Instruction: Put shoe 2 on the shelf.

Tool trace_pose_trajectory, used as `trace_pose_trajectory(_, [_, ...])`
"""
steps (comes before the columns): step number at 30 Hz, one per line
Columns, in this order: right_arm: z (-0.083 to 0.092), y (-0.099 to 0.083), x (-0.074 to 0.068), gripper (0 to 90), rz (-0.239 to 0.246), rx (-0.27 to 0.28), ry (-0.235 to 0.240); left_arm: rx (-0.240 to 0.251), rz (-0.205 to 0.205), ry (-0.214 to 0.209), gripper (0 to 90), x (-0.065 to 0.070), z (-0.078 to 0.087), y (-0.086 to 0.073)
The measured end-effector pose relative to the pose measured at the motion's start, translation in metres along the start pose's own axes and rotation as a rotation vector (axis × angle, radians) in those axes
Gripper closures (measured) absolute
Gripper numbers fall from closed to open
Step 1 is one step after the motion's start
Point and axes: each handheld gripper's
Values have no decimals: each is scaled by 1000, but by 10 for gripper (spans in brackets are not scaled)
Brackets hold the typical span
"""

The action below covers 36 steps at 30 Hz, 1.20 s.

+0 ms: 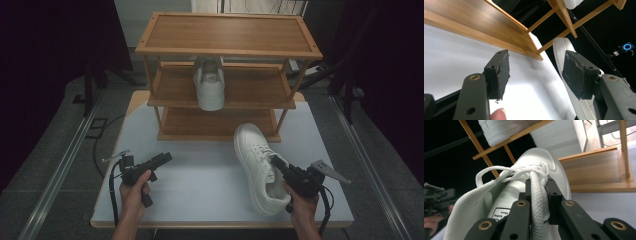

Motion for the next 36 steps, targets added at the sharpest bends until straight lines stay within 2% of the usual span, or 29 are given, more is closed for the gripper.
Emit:
trace_pose_trajectory(5, [2,4,-5,829,-33,28,27,3,2,1,380,0,0,0])
trace_pose_trajectory(16, [8,23,-21,829,-47,90,59,7,14,-1,380,0,1,1])
trace_pose_trajectory(22, [7,35,-24,829,-57,127,59,17,-11,16,380,2,2,1])
trace_pose_trajectory(25, [2,43,-26,830,-77,159,66,20,-11,20,390,2,2,1])
trace_pose_trajectory(32, [-9,58,-33,830,-72,188,71,9,-9,17,390,0,0,-1])
trace_pose_trajectory(36, [-18,68,-34,830,-87,210,66,8,-8,15,390,-1,0,-1])
Point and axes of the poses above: each handheld gripper's, and its own axes: z roughly backward along the jaws, y roughly out of its top, x roughly to its right, and after that the axes turned 13 degrees about x, right-handed
